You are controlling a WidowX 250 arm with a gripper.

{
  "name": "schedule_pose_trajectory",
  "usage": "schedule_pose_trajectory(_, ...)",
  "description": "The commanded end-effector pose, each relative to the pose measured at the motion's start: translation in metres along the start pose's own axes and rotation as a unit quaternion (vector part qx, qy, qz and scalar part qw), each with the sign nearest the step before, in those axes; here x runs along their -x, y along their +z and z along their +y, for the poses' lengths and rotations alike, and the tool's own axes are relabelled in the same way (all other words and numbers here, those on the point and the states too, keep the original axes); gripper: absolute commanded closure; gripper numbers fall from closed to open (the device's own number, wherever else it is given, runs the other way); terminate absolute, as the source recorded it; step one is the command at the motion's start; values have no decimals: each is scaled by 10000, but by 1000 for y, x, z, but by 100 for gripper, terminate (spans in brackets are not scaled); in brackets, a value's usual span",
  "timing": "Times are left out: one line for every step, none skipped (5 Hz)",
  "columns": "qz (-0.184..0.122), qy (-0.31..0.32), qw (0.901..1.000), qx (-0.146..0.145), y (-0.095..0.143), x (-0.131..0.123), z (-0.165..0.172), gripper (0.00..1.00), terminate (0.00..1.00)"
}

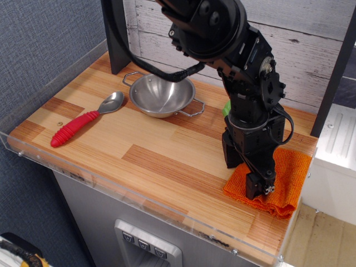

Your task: Place the orange cloth on the far right edge of the table

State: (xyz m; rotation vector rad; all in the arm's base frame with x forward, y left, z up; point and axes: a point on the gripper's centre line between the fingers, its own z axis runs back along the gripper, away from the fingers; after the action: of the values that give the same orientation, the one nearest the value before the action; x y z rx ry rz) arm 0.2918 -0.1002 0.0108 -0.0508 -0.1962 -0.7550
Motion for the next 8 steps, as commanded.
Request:
schedule_pose_trajectory(-220, 497, 9978, -385, 32, 19, 14, 0, 0)
schedule_pose_trajectory(-201, 539, 9975, -422, 34, 24, 21, 0, 0)
schedule_pose_trajectory(-202, 521, 9977, -396, 33, 25, 21, 0, 0)
schedule_pose_trajectory(-442, 460, 9970, -432, 39, 21, 21, 0, 0)
schedule_pose_trajectory(-715, 262, 9957, -522, 51, 14, 20, 0, 0)
schedule_pose_trajectory(-834, 163, 9946, -601, 61, 7, 18, 0, 0)
schedule_pose_trajectory(-952, 74, 9927, -731, 73, 1, 19, 0, 0)
schedule_pose_trajectory(-1179, 63, 9880, -996, 98, -1, 22, 0, 0)
